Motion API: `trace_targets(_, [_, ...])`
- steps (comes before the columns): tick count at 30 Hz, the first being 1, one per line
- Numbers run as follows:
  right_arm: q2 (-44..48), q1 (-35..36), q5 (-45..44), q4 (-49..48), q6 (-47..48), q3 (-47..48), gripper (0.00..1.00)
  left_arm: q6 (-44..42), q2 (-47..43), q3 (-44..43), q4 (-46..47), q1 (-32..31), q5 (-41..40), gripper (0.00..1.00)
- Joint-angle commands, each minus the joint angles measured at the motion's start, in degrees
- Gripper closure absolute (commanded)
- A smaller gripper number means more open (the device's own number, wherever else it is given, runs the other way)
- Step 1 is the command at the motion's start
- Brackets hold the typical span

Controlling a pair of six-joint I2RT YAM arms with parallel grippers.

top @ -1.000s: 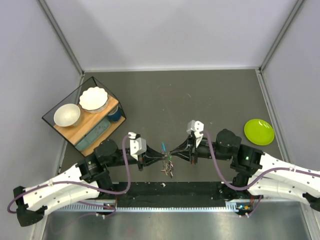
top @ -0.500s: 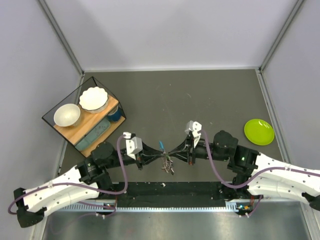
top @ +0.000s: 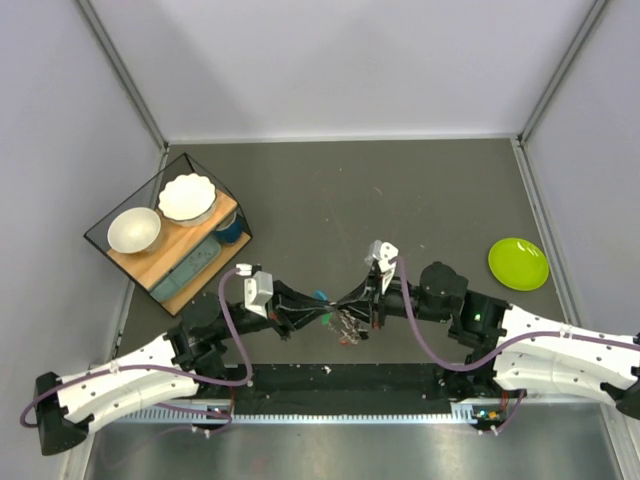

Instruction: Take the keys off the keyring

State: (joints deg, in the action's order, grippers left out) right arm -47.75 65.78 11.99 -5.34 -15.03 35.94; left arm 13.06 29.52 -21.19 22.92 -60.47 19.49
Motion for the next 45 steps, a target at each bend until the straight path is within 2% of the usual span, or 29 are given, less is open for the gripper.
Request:
trace_targets(1, [1.1,0.4,-2.6,-4.5,-1.0,-0.7,1.0,2.8,-0.7,0.4,11.6,-0.2,-1.2,1.0])
trace_targets(7, [5.2,0.3,-9.0,-3.3,-0.6,-1.5,1.0,1.6,-2.4,1.1,8.7,-0.2,-3.6,1.0])
trace_targets(11, [9.5,0.1,-17.4,-2.7,-0.4,-2.9,1.0,0.6,-3.1,1.2,5.8,-0.2,-4.6,1.0])
trace_targets(15, [12.2,-1.2,-20.3,-1.4,0.3,-3.2,1.0,-0.1,-3.8,1.1,4.2,-0.1,-5.2,1.0])
trace_targets(21, [11.8,-5.8,-22.7,2.1,2.7,-3.1,1.0,-1.7,-3.7,0.2,0.7,-0.2,-6.2,1.0])
trace_targets(23, [10.8,-9.9,-22.3,2.7,3.4,-3.3,1.0,-2.2,-3.4,-0.3,-0.4,-0.1,-6.7,1.0])
trace_targets(28, [4.3,-20.0,-20.3,1.7,3.1,-3.5,1.0,-2.6,-3.4,-0.4,-2.2,-0.1,-6.9,1.0])
trace_targets(29, [3.2,-23.9,-18.4,1.1,2.6,-3.6,1.0,-2.8,-3.4,-0.3,-2.3,-0.1,-6.8,1.0])
trace_targets(33, [-4.1,-31.9,-12.3,-4.1,0.0,-3.7,1.0,-3.1,-3.2,-0.3,-2.6,-0.1,-6.7,1.0])
trace_targets(38, [-15.2,-37.3,-9.8,-8.8,-1.5,-2.9,1.0,-3.5,-3.1,-0.3,-2.4,-0.1,-5.4,1.0])
trace_targets(45, [-25.7,-43.5,-8.6,-11.5,-3.5,-0.3,1.0,-3.0,-2.3,0.7,-1.6,-0.1,-5.9,1.0])
